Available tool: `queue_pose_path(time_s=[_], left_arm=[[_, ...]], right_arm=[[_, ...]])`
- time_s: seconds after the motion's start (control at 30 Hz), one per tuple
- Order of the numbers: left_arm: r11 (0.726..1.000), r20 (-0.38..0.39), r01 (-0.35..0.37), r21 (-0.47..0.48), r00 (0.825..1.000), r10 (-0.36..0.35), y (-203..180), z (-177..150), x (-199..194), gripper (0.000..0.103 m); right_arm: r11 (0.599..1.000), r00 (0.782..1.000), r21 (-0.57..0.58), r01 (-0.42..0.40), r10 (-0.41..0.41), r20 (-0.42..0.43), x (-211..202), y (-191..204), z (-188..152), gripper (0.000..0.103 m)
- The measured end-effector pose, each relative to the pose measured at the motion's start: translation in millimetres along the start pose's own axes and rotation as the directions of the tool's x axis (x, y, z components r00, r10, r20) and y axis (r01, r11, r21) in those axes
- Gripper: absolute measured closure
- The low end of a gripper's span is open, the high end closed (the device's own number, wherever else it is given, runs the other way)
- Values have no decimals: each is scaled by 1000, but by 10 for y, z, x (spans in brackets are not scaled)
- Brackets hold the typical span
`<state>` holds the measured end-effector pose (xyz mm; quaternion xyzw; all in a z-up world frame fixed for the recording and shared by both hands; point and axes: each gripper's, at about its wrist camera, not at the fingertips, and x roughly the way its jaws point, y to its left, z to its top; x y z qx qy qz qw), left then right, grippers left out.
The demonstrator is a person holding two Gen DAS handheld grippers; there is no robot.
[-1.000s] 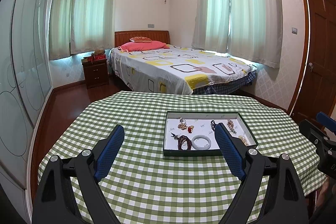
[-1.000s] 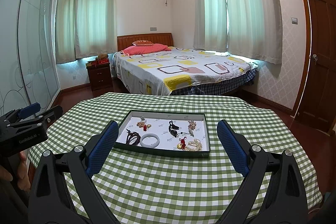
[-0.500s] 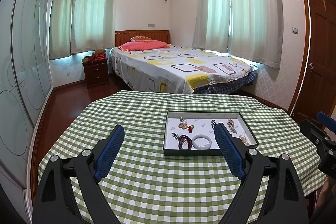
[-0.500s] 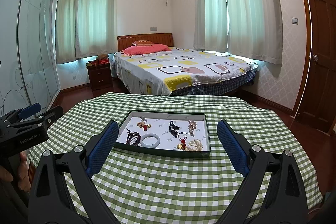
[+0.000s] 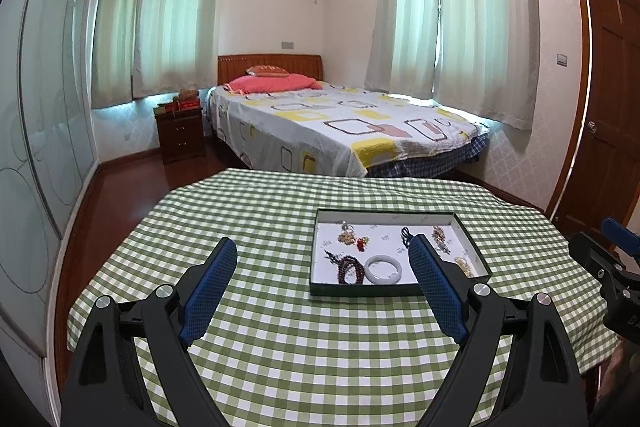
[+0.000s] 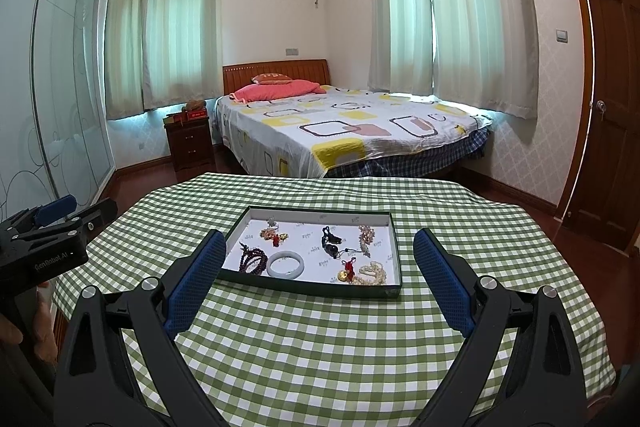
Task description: Organize jewelry
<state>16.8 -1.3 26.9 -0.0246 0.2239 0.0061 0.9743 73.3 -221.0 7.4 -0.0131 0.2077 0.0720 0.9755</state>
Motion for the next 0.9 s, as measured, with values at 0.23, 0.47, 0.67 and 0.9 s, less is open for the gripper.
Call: queue_pose_path(time_s=[0.23,0.47,0.67,0.9], left_arm=[[1000,-1,2,20,1000,-2,-18,-17,62,18],[1000,-31,-4,-12,1000,4,19,-50,192,18],[1000,-49,-18,-6,999,18,30,-57,353,18],[999,-130,-48,-4,990,47,114,-139,721,18]], right_arm=[[1000,1000,4,-1,1,-16,61,-14,-8,11],[1000,999,10,-4,5,-42,170,-21,-48,11],[1000,998,17,-6,7,-68,309,-44,-84,11],[999,994,29,13,-10,-106,557,-159,-154,11]])
